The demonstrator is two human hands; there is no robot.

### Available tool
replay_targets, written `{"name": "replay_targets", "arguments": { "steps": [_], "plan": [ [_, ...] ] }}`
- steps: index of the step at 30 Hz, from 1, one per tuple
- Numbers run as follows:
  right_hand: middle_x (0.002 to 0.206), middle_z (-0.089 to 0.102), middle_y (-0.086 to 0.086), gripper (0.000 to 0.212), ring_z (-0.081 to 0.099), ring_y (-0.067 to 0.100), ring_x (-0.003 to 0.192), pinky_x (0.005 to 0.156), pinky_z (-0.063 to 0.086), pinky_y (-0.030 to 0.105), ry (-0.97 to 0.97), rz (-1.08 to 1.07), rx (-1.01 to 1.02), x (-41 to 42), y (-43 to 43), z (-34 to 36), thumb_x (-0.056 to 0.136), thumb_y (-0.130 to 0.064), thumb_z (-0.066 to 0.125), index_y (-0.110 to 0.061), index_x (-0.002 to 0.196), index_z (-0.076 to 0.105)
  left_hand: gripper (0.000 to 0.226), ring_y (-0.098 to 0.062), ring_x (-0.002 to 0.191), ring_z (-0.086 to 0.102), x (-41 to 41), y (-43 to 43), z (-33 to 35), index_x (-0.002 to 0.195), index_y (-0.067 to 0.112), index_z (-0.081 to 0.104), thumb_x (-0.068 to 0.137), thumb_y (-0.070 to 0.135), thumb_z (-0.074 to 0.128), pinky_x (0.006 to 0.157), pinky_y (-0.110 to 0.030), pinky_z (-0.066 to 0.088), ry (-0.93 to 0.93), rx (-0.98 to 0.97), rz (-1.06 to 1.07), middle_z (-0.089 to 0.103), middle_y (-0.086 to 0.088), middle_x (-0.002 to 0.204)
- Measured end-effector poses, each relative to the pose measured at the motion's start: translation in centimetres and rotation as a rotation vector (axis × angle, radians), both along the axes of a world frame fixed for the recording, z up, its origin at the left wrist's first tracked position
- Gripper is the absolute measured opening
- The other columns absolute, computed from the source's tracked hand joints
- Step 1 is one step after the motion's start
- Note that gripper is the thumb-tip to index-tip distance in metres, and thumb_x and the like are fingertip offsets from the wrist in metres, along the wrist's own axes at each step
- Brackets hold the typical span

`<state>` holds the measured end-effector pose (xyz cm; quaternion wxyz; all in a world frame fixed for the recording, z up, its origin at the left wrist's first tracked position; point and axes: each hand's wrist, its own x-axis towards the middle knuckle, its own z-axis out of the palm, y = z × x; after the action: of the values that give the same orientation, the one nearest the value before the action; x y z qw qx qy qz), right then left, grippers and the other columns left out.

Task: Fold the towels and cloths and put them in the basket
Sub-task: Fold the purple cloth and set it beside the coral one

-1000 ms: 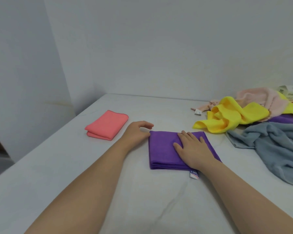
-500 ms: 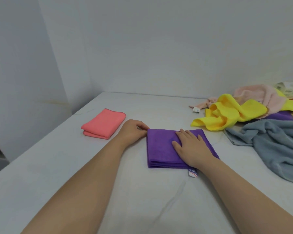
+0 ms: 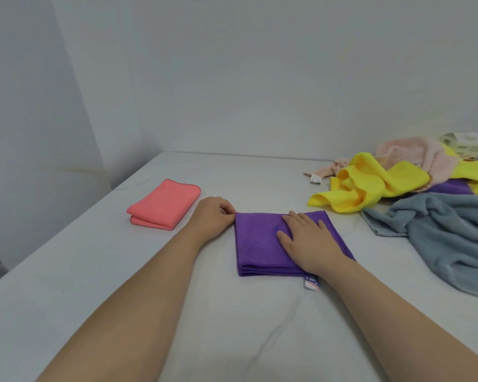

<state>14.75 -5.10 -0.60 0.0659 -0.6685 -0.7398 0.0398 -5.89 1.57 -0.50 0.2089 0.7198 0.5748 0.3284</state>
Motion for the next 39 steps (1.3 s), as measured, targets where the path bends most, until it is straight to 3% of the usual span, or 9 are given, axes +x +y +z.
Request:
{"name": "replay_targets", "arguments": {
  "steps": [6, 9, 13, 20, 29, 32, 35, 37, 39],
  "plan": [
    [0.159, 0.015, -0.002, 0.054, 0.012, 0.016, 0.146, 0.118, 0.009, 0.045, 0.010, 0.012, -0.006, 0.1, 0.0, 0.0, 0.100, -0.044, 0.023, -0.021, 0.149, 0.021, 0.014, -0.014, 0.082, 0.056, 0.2, 0.4, -0.4, 0.084, 0.012, 0.074, 0.085, 0.009, 0.060, 0.072, -0.023, 0.040, 0.090, 0.041, 0.139, 0.068, -0.003, 0.094],
    [0.159, 0.013, -0.001, 0.056, 0.010, 0.016, 0.146, 0.118, 0.007, 0.046, -0.003, 0.005, -0.011, 0.0, 0.0, -0.2, 0.100, -0.045, 0.022, -0.020, 0.150, 0.019, 0.022, -0.021, 0.104, 0.055, -0.3, -0.3, -0.5, 0.092, 0.013, 0.072, 0.087, 0.004, 0.052, 0.085, -0.023, 0.037, -0.032, 0.191, 0.248, 0.067, -0.004, 0.104],
    [0.159, 0.012, -0.001, 0.056, 0.010, 0.017, 0.146, 0.118, 0.007, 0.047, -0.004, 0.005, -0.012, -0.1, 0.0, -0.2, 0.100, -0.045, 0.021, -0.019, 0.150, 0.019, 0.036, -0.023, 0.121, 0.045, 1.5, -2.4, 1.1, 0.114, 0.009, 0.066, 0.090, -0.004, 0.043, 0.096, -0.016, 0.025, 0.021, 0.399, 0.061, 0.062, -0.006, 0.120],
    [0.159, 0.011, -0.001, 0.057, 0.009, 0.017, 0.146, 0.118, 0.006, 0.048, 0.000, -0.002, -0.006, -0.1, 0.0, -0.3, 0.100, -0.045, 0.022, -0.020, 0.151, 0.018, 0.050, -0.017, 0.147, 0.002, 3.9, -3.3, -0.5, 0.151, 0.029, 0.011, 0.103, 0.037, 0.020, 0.117, -0.051, 0.001, 0.623, -0.117, -0.212, 0.006, 0.012, 0.159],
    [0.160, -0.005, -0.006, 0.064, 0.000, 0.015, 0.147, 0.116, 0.004, 0.050, 0.002, -0.120, -0.158, 4.5, 0.0, 0.4, 0.098, -0.054, 0.019, -0.024, 0.153, 0.005, 0.055, -0.020, 0.147, -0.005, 2.3, -3.5, -0.7, 0.152, 0.029, 0.003, 0.101, 0.047, 0.012, 0.116, -0.052, -0.003, 0.692, -0.156, -0.093, -0.003, 0.010, 0.160],
    [0.158, 0.017, -0.003, 0.058, 0.020, 0.017, 0.144, 0.116, 0.015, 0.041, 0.199, -0.078, -0.044, 5.7, -0.1, 0.2, 0.098, -0.046, 0.038, -0.020, 0.149, 0.026, 0.052, -0.020, 0.147, -0.004, 2.3, -3.9, -0.6, 0.152, 0.024, 0.013, 0.102, 0.039, 0.018, 0.116, -0.052, -0.001, 0.645, -0.046, -0.062, 0.006, 0.007, 0.160],
    [0.133, 0.054, 0.005, 0.038, 0.051, 0.018, 0.117, 0.095, 0.035, 0.023, 0.617, -0.160, 0.150, 6.7, 0.1, 0.1, 0.093, -0.029, 0.055, -0.016, 0.129, 0.055, 0.047, -0.016, 0.147, 0.003, 2.8, -4.3, 0.1, 0.146, 0.021, 0.033, 0.101, 0.030, 0.025, 0.118, -0.048, 0.000, 0.447, 0.248, -0.065, 0.024, 0.005, 0.156],
    [0.124, 0.059, 0.004, 0.032, 0.053, 0.013, 0.102, 0.085, 0.034, 0.021, 0.667, -0.210, 0.197, 7.1, 0.7, 0.1, 0.094, -0.025, 0.053, -0.014, 0.124, 0.059, 0.051, -0.016, 0.146, 0.008, 3.7, -4.7, 0.9, 0.143, 0.020, 0.039, 0.097, 0.035, 0.024, 0.118, -0.042, 0.001, 0.280, 0.352, -0.138, 0.031, 0.004, 0.153],
    [0.123, 0.062, 0.004, 0.032, 0.055, 0.016, 0.105, 0.084, 0.034, 0.020, 0.622, -0.223, 0.198, 7.2, 1.5, 0.0, 0.095, -0.024, 0.052, -0.011, 0.122, 0.061, 0.058, -0.018, 0.147, 0.003, 4.8, -5.1, 1.0, 0.146, 0.021, 0.033, 0.094, 0.041, 0.018, 0.117, -0.040, 0.001, 0.358, 0.317, -0.270, 0.023, 0.003, 0.156]
  ]
}}
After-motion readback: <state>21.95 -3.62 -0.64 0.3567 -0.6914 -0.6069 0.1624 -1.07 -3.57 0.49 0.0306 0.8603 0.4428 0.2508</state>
